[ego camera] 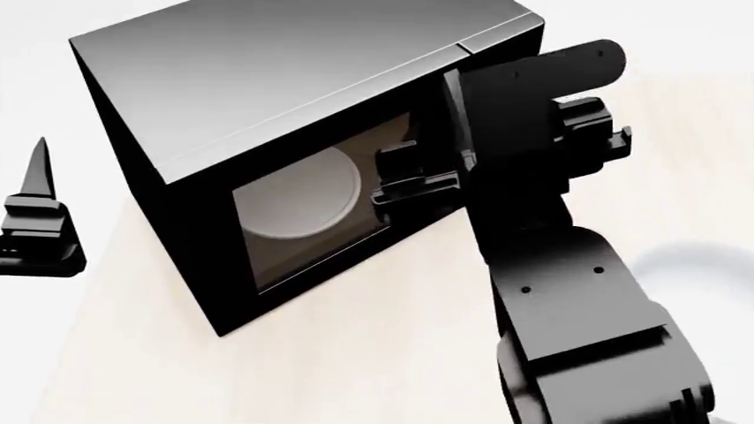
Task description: Open the microwave.
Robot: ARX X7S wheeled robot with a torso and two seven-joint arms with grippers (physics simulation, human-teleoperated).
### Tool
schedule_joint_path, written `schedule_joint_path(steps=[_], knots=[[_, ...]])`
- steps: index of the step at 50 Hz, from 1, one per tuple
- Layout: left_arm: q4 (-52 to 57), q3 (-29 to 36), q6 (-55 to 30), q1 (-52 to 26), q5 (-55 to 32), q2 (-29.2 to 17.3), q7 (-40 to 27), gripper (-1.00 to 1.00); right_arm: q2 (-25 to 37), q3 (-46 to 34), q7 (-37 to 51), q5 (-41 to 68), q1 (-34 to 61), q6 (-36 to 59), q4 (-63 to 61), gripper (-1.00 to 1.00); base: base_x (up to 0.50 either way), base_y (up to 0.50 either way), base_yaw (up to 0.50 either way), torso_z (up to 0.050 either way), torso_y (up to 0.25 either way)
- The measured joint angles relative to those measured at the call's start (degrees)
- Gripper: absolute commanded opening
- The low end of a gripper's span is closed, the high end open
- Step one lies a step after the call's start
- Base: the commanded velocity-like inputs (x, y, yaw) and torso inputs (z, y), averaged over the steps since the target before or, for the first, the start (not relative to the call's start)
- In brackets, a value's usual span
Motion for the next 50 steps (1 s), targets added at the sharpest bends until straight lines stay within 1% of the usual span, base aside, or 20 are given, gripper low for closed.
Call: schedule_joint_path(steps=[11,27,50], knots=[[0.2,-0.1,-0.3,-0.1,-0.3,0.0,-0.3,1.0,0.2,-0.6,-2.6,0.4,4.6,-0.5,8.3,1.0,0.0,0.0,0.0,0.0,0.0],[0.1,-0.1,-0.3,-0.1,-0.6,-0.2,-0.6,1.0,0.6,-1.8,-5.7,0.5,9.0,-1.8,17.7,1.0,0.0,0.0,0.0,0.0,0.0],[-0.6,0.2,0.6,0.1,-1.0,-0.5,-1.1,1.0,-1.5,-3.9,-9.0,-0.6,14.5,-8.0,35.1,1.0,0.0,0.0,0.0,0.0,0.0]])
